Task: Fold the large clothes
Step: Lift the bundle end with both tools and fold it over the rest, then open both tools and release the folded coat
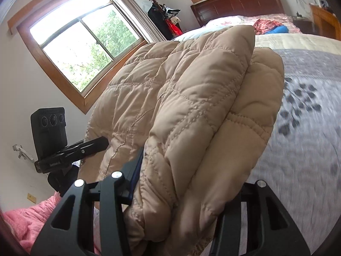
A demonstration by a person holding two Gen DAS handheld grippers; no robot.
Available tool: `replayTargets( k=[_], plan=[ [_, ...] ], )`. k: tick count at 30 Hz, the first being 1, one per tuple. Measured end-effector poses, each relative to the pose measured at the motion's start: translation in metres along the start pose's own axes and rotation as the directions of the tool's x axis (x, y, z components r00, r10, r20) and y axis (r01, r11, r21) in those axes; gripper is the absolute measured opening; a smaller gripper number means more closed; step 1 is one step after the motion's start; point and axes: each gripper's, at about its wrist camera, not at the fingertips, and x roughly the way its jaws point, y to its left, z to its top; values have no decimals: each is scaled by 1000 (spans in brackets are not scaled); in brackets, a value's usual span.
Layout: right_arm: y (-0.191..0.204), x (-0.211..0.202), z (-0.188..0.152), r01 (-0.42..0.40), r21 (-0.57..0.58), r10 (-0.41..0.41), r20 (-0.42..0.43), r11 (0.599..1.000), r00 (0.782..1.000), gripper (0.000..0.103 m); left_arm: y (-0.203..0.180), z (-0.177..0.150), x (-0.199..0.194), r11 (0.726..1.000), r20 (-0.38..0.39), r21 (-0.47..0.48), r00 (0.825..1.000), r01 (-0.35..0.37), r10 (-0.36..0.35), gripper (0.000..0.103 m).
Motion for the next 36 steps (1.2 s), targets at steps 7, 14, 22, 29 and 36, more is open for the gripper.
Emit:
replayTargets(
  k=[7,14,22,29,36],
  plan=[
    [-13,23,12,-10,13,10,-38,1000,999,45,50,25,29,998,-21,-43,999,-36,35,47],
    [-37,67,32,-13,52,17,-87,999,996,45,96,27,62,994,-73,-103,997,-45,38,47],
    [-69,87,28,-46,183,70,-123,982,990,62,122,14,82,992,-111,-119,993,-48,35,62],
    [-58,41,26,70,164,-56,-91,984,994,73,103,8,52,985,-122,-107,985,-136,123,70],
    [-42,-14,-11,111,113,-107,-35,987,994,73,82,-24,12,974,-83,-60,973,-219,214,71]
  ],
)
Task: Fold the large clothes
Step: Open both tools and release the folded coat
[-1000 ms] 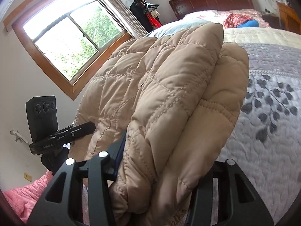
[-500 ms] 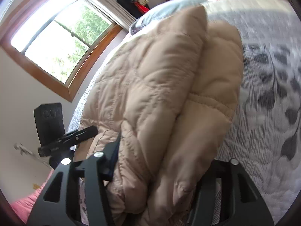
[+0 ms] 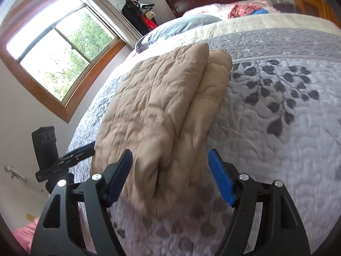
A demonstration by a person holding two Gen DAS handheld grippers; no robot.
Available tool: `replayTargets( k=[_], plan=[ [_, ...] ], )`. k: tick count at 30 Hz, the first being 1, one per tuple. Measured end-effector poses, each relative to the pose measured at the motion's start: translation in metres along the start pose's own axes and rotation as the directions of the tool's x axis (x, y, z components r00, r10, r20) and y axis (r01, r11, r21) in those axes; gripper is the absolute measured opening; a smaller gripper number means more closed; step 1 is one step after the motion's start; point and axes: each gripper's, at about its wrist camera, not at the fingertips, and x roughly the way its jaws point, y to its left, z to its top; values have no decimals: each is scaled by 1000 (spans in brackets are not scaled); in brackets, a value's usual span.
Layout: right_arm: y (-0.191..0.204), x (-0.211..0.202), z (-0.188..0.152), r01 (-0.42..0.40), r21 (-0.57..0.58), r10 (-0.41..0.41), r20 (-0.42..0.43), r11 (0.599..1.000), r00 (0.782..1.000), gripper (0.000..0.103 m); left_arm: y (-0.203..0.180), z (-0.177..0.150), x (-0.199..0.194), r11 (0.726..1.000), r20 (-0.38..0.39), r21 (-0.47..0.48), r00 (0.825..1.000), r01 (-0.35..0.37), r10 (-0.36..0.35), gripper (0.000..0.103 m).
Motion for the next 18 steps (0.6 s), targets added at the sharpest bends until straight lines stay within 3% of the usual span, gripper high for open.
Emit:
replayTargets(
  k=[4,7,9,11,15,18],
  plan=[
    [2,5,-20,92,-18,-92,5,996,996,71,0,-12,-3,998,4,27,999,-53,53,73],
    [-10,22,-22,104,32,-103,-21,994,994,71,-1,-16,4,997,-7,31,998,-65,66,75],
    [-19,39,-21,154,28,-152,-44,988,987,72,-6,-15,12,992,5,88,995,-95,95,79],
    [-27,49,-24,155,52,-152,-65,986,986,75,-6,-17,21,987,5,110,993,-120,120,80],
    [-23,49,-25,188,50,-186,-51,981,981,75,7,-14,23,998,-44,15,997,-69,70,80],
    [-8,35,-29,231,30,-231,-28,972,973,75,6,-12,12,995,-59,-26,994,-96,95,79]
  ],
)
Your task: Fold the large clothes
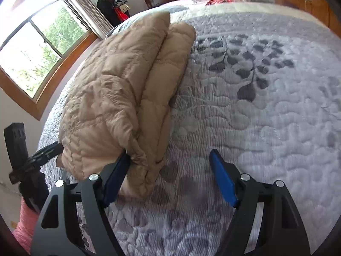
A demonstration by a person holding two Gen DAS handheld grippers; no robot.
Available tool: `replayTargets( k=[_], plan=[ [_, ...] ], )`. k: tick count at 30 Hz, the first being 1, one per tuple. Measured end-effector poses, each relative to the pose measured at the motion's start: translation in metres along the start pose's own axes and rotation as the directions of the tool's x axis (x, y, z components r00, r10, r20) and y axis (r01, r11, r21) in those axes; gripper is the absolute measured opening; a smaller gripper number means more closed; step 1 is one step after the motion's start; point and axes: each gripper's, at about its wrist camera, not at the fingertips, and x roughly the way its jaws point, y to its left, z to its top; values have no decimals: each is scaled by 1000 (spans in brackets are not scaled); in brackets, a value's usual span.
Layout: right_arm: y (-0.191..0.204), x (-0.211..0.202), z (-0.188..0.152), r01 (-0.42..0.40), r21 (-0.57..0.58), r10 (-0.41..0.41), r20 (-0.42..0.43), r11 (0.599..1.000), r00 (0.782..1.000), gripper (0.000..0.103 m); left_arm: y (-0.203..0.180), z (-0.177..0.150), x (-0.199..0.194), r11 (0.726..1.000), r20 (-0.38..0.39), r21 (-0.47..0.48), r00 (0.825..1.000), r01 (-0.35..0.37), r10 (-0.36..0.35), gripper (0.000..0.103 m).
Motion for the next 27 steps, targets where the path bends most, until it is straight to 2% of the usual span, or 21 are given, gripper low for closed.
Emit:
replayTargets(
  k=[3,4,7,10,14,18,23,27],
  plan=[
    [15,-30,-12,41,-29,-40,37,999,999,85,-12,-6,-20,997,15,22,997,-76,76,78],
    [22,-40,-16,83,-39,-81,53,996,995,93,-15,-8,-26,996,20,22,996,-90,90,79],
    [44,-69,-34,147,-79,-138,109,986,984,99,-27,-20,-46,992,25,19,992,-123,123,85],
    [57,-89,-55,165,-93,-154,119,982,981,99,-40,-33,-62,984,55,33,983,-177,175,92],
    [75,-102,-68,188,-96,-173,148,977,974,100,-55,-49,-84,964,98,40,961,-263,258,94],
    [86,-113,-86,212,-87,-195,166,973,967,100,-60,-59,-103,967,101,18,963,-254,251,95],
    [100,-128,-106,205,-100,-186,172,974,967,100,-69,-76,-129,954,139,13,945,-300,296,95],
    [109,-137,-118,206,-113,-184,177,972,967,100,-74,-88,-147,957,154,8,945,-292,287,95]
  ],
)
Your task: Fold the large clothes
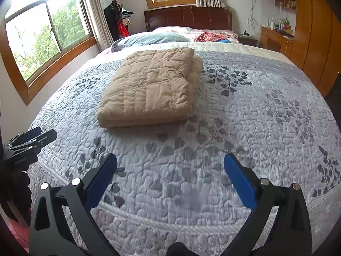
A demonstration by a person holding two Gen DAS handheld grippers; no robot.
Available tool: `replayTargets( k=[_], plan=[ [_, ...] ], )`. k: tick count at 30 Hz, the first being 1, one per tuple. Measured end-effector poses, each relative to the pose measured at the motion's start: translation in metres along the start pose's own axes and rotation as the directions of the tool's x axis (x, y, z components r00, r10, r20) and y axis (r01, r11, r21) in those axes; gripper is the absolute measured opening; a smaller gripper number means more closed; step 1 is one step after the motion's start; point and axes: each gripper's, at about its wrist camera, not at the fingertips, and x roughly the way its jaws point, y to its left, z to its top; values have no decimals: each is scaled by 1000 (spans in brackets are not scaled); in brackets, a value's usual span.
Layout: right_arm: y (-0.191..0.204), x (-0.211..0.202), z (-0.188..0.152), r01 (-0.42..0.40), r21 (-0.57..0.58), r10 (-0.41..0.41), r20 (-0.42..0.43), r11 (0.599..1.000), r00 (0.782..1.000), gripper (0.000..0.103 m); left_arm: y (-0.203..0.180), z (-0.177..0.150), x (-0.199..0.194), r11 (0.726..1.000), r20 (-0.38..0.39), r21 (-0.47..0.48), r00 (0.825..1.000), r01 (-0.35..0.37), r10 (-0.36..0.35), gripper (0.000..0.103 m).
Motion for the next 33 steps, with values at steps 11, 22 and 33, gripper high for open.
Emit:
replayTargets(
  k=[11,22,33],
  plan=[
    [15,-24,-18,-11,-14,11,1,1000,1000,100,-3,-18,-32,1000,24,14,999,23,-23,96],
    [18,-30,-31,-3,-4,3,-6,1000,1000,100,-5,-26,-53,999,57,40,998,19,-21,96],
    [20,-28,-32,-3,-8,2,-13,1000,1000,100,-5,-29,-51,999,50,45,999,17,-20,96]
  ],
)
